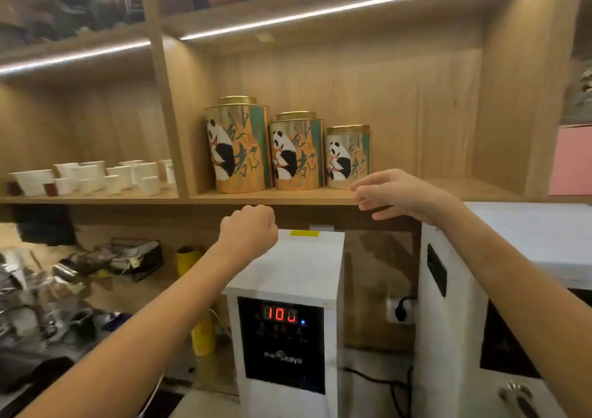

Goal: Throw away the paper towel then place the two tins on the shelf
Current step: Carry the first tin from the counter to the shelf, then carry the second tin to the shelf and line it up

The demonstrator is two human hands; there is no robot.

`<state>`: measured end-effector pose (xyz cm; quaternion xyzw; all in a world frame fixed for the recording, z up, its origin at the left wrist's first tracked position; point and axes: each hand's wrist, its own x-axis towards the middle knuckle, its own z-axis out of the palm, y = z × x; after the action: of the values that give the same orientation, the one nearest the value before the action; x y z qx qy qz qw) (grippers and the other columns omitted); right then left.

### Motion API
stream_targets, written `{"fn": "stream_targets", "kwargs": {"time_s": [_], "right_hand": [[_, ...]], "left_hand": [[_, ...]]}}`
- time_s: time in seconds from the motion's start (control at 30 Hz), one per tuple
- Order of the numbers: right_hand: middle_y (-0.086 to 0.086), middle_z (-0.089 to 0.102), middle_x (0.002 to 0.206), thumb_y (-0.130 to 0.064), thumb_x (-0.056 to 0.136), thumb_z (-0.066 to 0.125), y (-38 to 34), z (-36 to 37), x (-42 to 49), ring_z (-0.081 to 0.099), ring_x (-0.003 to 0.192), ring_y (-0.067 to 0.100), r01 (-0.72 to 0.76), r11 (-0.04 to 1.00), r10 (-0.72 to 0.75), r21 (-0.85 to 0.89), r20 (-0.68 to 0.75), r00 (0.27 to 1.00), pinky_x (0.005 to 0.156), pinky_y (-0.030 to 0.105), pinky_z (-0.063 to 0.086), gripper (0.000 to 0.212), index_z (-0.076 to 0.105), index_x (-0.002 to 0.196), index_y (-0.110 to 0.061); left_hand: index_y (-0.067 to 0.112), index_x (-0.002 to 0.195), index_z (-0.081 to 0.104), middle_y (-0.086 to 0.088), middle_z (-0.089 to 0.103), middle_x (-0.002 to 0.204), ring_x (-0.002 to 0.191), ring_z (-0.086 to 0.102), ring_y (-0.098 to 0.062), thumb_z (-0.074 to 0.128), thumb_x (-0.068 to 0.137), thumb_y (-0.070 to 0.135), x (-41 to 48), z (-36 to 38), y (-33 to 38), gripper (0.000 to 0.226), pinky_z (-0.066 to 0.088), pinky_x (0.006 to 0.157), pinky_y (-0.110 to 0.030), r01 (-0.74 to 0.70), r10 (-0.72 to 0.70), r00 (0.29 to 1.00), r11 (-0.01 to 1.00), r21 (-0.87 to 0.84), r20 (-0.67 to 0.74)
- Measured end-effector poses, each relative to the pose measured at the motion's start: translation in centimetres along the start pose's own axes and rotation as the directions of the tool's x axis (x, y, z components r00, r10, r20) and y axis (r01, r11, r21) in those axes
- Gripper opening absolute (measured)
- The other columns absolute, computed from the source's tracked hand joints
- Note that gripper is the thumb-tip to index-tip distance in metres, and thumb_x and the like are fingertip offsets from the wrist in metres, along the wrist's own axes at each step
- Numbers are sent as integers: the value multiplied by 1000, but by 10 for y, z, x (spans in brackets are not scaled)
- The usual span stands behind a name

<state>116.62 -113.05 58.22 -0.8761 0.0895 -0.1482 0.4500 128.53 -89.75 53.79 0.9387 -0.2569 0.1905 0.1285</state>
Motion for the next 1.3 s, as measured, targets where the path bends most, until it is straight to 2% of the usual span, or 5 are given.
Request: {"fn": "stream_targets", "kwargs": {"time_s": [0.23,0.47,0.73,0.97,1.3], "right_hand": [[-9,74,107,-27,97,59,-34,115,-129,69,101,4,480,854,-510,202,139,849,87,24,55,22,71,115,-27],[-11,71,116,-25,99,56,-41,305,-234,65,104,1,584,792,-577,179,532,619,92,26,55,25,70,119,-26],[-5,60,134,-46,97,52,-99,523,-442,60,116,16,806,501,-574,315,818,37,102,39,48,42,55,135,-28],[0,45,152,-56,97,45,-106,681,-701,35,144,19,800,310,-327,514,848,-418,115,41,36,57,46,146,-27],[2,43,155,-49,100,45,-205,789,-969,37,142,19,595,112,-100,796,605,-790,116,39,33,53,46,146,-23]], "left_hand": [[26,115,67,2,73,110,103,67,-25,47,97,31,-215,-47,-73,28,54,85,-41,206,-200,977,974,93,-76],[25,120,70,4,73,118,107,68,-21,59,92,33,-469,-83,-147,31,45,101,-43,516,-523,849,794,322,-71],[29,136,56,1,59,140,130,53,-24,49,94,47,-819,-123,-181,46,32,113,-47,861,-972,231,187,472,-36],[28,136,53,-3,60,134,124,56,-28,40,95,43,-1101,-103,-116,45,36,108,-45,845,-912,-408,-359,397,45],[28,145,44,-1,46,153,139,44,-26,38,100,45,-1273,-134,-98,48,23,119,-48,692,-692,-722,-722,17,14]]}}
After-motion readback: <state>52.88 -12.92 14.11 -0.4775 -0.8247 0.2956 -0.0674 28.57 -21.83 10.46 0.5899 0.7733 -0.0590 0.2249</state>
